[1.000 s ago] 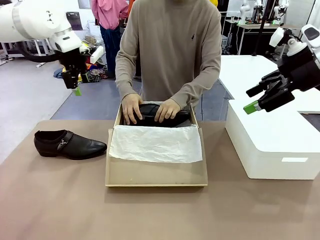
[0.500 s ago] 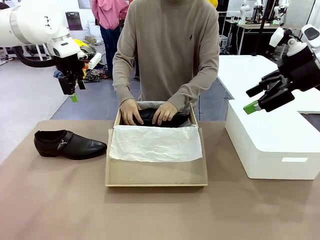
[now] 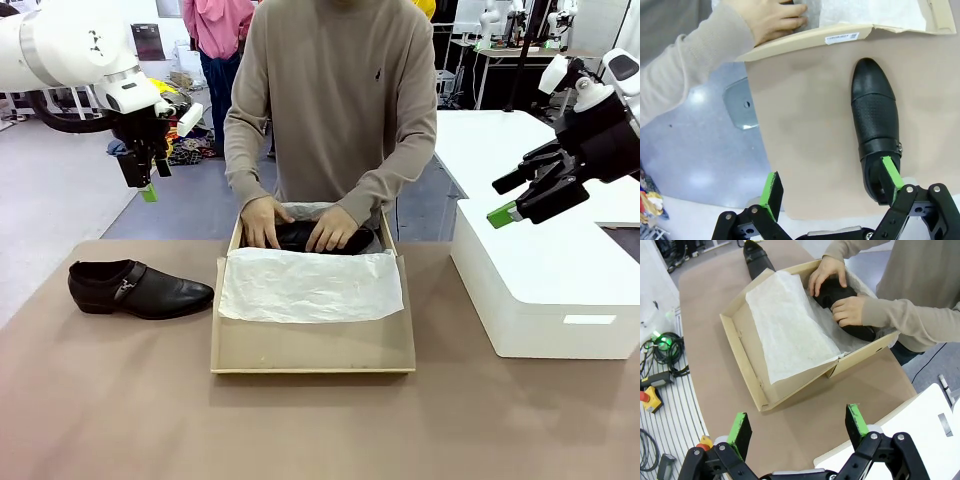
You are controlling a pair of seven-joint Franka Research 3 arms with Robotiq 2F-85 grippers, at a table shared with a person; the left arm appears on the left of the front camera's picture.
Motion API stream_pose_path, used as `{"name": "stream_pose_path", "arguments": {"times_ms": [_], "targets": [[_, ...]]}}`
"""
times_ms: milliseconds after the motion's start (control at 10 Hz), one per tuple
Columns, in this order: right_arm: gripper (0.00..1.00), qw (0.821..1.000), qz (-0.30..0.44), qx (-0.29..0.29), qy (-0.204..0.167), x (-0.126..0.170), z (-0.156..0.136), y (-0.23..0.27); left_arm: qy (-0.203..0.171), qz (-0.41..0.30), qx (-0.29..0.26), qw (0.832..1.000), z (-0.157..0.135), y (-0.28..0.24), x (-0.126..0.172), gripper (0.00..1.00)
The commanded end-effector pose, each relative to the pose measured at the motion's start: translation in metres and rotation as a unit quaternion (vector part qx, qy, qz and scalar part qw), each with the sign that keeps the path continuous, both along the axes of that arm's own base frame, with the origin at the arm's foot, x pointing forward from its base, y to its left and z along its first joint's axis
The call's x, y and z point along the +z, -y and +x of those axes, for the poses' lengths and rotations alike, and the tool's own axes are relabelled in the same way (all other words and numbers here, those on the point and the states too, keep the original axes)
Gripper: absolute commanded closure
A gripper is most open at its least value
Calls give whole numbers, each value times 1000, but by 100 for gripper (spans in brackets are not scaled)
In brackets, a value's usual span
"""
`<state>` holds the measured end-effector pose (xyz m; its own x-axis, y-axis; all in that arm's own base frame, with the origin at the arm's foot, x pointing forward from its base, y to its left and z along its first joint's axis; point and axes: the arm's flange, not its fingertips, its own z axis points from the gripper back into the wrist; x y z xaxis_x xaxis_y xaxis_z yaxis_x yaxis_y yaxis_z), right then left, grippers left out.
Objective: Pack the shoes into the box.
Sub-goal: Place the other shoe of the Shoes into the Shoes Box.
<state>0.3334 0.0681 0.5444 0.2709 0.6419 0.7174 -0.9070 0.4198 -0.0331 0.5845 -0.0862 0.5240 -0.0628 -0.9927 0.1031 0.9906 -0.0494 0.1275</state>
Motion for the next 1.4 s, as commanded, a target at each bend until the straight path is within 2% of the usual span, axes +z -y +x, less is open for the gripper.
{"name": "stream_pose_path", "arguments": {"times_ms": [0,400,500,700,1300], "targets": [[0,1000,14,6,3,0,2,0,6,-1,-7,1000,1,-3,0,0],[0,1000,14,6,3,0,2,0,0,0,0,1000,0,0,0,0],[0,1000,14,6,3,0,2,0,25,9,-7,1000,-5,-3,-1,0],[0,1000,14,6,3,0,2,0,27,29,0,999,-15,-23,-5,0],[0,1000,14,6,3,0,2,0,11,21,42,999,-54,-83,-46,0]]}}
